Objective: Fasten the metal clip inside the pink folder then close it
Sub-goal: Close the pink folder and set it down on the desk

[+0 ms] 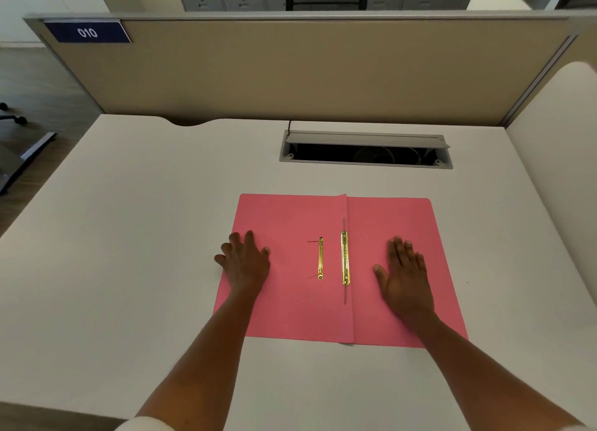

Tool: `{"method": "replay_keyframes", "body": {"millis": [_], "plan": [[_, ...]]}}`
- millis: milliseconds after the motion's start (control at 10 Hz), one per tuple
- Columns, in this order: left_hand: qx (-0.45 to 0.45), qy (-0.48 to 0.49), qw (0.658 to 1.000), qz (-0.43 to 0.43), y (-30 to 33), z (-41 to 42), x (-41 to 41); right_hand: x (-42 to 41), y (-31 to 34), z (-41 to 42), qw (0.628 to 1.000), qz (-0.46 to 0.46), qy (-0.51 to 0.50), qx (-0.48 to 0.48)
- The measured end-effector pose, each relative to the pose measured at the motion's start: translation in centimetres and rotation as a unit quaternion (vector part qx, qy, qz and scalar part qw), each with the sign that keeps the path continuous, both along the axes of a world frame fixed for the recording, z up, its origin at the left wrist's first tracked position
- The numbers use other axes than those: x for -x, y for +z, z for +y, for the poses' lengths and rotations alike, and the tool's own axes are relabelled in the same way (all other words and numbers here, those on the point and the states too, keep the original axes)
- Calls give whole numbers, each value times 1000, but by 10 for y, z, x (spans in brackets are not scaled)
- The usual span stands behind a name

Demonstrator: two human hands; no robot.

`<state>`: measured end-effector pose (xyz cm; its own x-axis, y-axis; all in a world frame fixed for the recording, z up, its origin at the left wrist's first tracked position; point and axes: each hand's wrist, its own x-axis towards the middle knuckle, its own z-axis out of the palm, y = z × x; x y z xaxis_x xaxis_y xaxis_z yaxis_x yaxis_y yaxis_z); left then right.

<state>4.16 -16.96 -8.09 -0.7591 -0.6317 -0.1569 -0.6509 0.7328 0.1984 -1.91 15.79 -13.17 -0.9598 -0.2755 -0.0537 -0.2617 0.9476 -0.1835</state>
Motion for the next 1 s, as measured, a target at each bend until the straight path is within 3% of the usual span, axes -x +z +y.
{"method": "replay_keyframes", "body": {"millis": [500, 900, 1000], "plan": [[-56, 109, 991, -45, 14, -3, 16, -1, 1, -2, 1000, 5, 1, 9], [-168, 195, 966, 24, 20, -46, 20, 0, 0, -2, 1000, 10, 0, 6], [-196, 178, 963, 50, 22, -73, 18, -1, -1, -1, 1000, 13, 0, 8]]}}
